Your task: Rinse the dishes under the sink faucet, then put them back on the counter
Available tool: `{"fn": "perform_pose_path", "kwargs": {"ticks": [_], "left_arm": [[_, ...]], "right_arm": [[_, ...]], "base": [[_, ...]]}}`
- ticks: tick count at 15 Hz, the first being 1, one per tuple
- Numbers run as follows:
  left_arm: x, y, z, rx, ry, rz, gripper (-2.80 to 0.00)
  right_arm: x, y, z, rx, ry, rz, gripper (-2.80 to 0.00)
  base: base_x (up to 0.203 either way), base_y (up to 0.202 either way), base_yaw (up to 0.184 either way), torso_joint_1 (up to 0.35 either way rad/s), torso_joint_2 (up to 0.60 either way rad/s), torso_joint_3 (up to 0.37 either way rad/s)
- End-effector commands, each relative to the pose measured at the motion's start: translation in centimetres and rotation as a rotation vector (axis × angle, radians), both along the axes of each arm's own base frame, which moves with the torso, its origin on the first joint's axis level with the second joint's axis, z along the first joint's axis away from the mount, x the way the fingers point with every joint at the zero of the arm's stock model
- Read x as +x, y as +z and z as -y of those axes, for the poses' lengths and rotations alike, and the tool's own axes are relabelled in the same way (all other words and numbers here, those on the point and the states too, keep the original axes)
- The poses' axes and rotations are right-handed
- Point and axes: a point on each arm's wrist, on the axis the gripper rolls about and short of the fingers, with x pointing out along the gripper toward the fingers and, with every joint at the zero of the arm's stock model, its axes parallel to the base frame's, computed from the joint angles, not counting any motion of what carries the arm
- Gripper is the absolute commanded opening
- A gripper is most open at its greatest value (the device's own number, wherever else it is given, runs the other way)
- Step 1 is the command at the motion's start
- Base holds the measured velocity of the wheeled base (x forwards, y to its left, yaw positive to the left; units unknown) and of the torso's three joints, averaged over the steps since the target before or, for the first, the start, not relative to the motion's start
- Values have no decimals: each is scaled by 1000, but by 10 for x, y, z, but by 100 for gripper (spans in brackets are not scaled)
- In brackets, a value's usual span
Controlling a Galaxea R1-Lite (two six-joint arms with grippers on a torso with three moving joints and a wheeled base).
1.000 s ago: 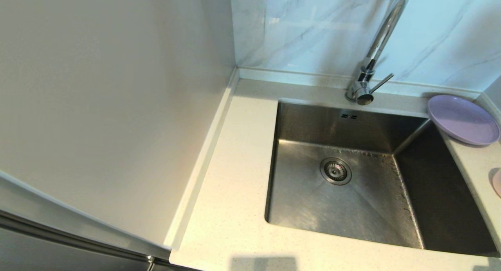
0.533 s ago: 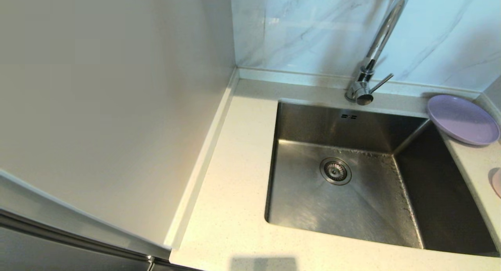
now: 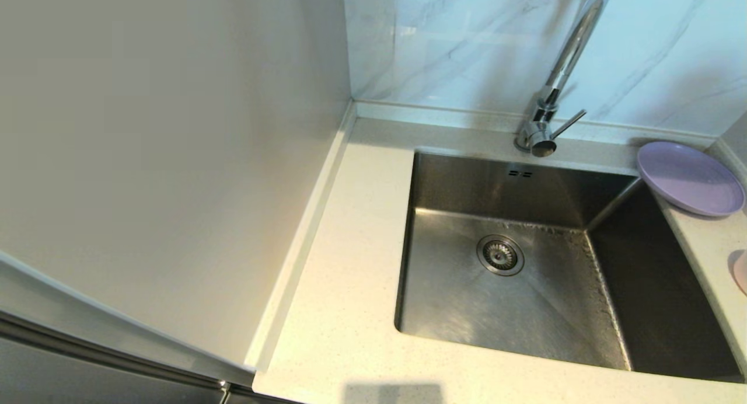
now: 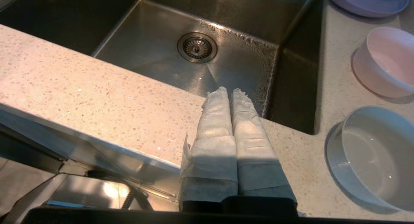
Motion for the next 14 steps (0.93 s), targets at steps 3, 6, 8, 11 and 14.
{"fn": "perform_pose_path", "kwargs": {"ticks": [3, 6, 8, 11, 14], "left_arm": [[0, 0, 0, 0, 0, 0, -280], [0, 0, 0, 0, 0, 0, -280], [0, 0, 0, 0, 0, 0, -280], [0, 0, 0, 0, 0, 0, -280], [0, 0, 0, 0, 0, 0, -280]], "right_arm": [[8, -16, 0, -2, -3, 50, -280], [8, -15, 0, -27, -1, 51, -280], [8, -16, 0, -24, -1, 49, -280], [8, -20, 0, -6, -13, 1, -280], [8, -21, 0, -8, -15, -3, -280]], "base": [[0, 0, 0, 0, 0, 0], [0, 0, 0, 0, 0, 0], [0, 0, 0, 0, 0, 0], [0, 0, 0, 0, 0, 0], [0, 0, 0, 0, 0, 0]]}}
